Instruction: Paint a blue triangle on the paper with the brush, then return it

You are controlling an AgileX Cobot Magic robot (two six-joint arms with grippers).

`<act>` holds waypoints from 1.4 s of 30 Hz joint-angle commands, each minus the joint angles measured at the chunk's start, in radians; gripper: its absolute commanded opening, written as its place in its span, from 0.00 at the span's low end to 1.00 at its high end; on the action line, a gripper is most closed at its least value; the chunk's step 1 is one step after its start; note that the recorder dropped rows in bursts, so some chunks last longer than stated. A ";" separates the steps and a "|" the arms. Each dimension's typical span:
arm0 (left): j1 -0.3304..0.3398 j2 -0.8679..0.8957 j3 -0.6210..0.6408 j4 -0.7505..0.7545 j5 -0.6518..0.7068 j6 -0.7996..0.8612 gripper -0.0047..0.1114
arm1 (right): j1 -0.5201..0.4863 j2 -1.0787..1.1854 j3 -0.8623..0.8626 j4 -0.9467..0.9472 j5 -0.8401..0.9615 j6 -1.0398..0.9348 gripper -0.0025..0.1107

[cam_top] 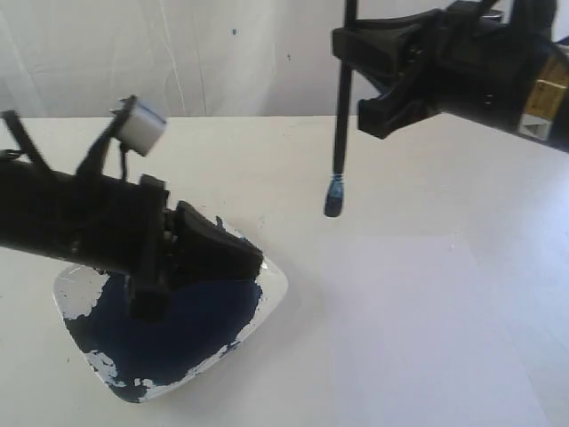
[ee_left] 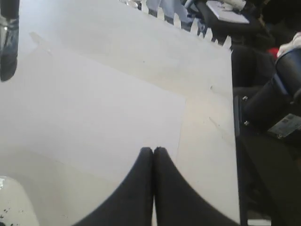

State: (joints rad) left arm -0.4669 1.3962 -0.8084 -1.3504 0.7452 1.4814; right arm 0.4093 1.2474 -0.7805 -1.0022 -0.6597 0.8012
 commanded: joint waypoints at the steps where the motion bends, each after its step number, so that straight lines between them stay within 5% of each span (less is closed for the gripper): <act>1: -0.163 0.112 -0.111 0.142 -0.132 -0.082 0.04 | -0.090 -0.123 0.105 -0.027 0.053 0.030 0.02; 7: -0.305 0.288 -0.205 0.231 -0.202 -0.129 0.04 | -0.211 -0.211 0.229 -0.129 0.038 0.100 0.02; 13: -0.361 0.407 -0.274 0.231 -0.204 -0.129 0.04 | -0.326 -0.227 0.277 -0.151 -0.125 0.147 0.02; 42: -0.363 0.587 -0.287 0.072 -0.146 0.203 0.04 | -0.375 -0.034 0.282 -0.243 -0.397 0.186 0.02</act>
State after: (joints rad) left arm -0.8242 1.9847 -1.0907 -1.2582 0.5771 1.6383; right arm 0.0412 1.2114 -0.5027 -1.2491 -1.0351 0.9862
